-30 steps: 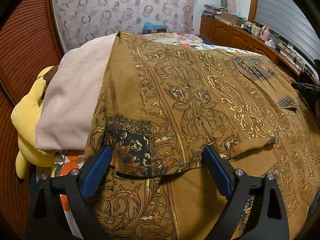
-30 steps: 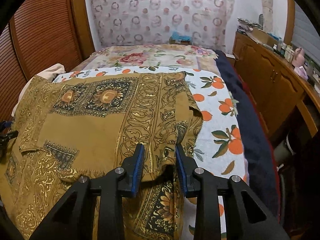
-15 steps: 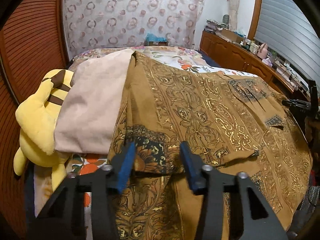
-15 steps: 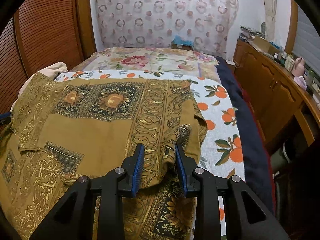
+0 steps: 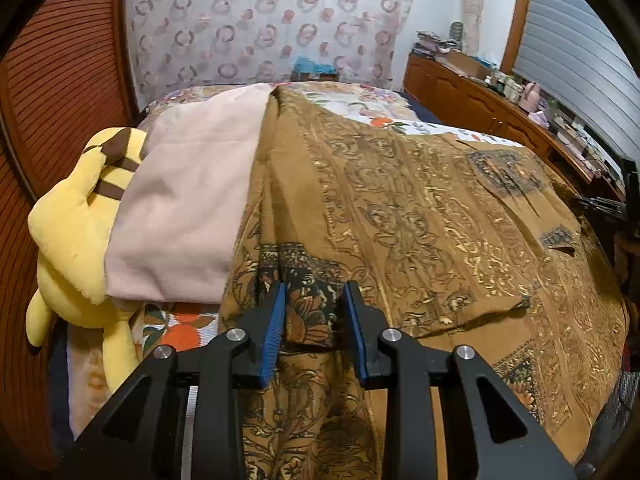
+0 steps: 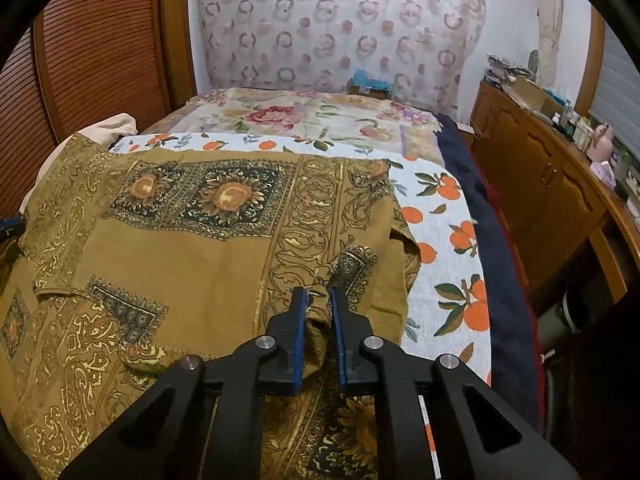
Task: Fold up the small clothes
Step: 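Grasp the folded shirt edge again with both grippers, then lift and fold the shirt over once more with both grippers, then open them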
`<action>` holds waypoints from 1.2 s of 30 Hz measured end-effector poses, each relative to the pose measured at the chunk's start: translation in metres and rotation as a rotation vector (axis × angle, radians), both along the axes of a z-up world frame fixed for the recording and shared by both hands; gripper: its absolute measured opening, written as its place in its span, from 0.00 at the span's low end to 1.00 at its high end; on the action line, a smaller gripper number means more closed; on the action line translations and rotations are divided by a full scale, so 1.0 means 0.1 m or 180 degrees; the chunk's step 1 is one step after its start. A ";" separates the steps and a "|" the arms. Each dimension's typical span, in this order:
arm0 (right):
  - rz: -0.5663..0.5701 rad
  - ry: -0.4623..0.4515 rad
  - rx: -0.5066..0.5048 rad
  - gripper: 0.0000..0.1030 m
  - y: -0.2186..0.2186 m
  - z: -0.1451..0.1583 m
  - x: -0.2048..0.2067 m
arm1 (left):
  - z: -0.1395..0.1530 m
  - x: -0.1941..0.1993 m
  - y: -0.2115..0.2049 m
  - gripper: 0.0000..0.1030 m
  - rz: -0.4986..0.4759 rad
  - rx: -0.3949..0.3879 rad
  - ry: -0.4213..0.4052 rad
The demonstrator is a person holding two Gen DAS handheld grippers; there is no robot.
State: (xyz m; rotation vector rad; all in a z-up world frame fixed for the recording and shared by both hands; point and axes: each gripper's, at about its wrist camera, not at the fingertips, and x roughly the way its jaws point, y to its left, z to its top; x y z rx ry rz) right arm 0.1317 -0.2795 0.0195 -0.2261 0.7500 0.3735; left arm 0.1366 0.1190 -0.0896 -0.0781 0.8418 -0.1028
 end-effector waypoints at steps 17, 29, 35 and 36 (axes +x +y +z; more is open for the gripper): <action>-0.0020 -0.0487 0.0248 0.04 -0.14 0.29 -0.26 | 0.53 -0.25 -0.12 0.03 -0.0059 -0.0050 -0.0606; 0.0049 -0.0545 0.0444 0.04 -0.28 0.30 -0.62 | 0.77 -0.52 -0.21 0.03 -0.0140 -0.0097 -0.0883; 0.0080 -0.0609 0.0510 0.04 -0.38 0.41 -0.92 | 0.88 -0.75 -0.08 0.03 -0.0054 -0.0132 -0.0999; 0.0082 -0.0615 0.0513 0.04 -0.40 0.42 -0.98 | 0.89 -0.80 -0.04 0.03 -0.0032 -0.0137 -0.1003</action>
